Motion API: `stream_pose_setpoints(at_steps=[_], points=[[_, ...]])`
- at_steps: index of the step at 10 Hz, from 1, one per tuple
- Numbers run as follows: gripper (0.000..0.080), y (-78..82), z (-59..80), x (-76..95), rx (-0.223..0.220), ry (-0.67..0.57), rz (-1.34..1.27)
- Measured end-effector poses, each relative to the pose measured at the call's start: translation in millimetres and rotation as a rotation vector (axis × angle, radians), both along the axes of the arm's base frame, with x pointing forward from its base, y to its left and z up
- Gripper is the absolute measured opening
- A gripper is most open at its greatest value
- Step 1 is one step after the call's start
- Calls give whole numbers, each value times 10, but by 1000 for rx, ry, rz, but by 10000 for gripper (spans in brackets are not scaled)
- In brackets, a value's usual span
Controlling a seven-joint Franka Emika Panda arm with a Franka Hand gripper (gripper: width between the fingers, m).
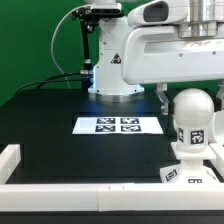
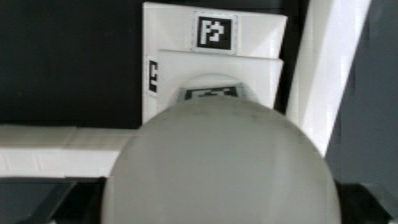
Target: Assemble lamp
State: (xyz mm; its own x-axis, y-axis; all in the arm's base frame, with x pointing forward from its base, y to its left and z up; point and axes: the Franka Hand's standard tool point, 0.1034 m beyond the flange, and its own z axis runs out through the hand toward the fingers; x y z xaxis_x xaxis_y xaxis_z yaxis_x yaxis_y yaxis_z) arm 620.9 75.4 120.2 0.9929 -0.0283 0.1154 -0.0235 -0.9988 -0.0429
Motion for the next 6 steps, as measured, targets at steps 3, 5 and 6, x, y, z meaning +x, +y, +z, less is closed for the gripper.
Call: stream_pose_setpoints(at_steps=[3,5,6], points=[[571,52,4,4,59,12,-420],[573,63,3,-12,108,44,-736],[573,60,1,-17,155,69,-930]])
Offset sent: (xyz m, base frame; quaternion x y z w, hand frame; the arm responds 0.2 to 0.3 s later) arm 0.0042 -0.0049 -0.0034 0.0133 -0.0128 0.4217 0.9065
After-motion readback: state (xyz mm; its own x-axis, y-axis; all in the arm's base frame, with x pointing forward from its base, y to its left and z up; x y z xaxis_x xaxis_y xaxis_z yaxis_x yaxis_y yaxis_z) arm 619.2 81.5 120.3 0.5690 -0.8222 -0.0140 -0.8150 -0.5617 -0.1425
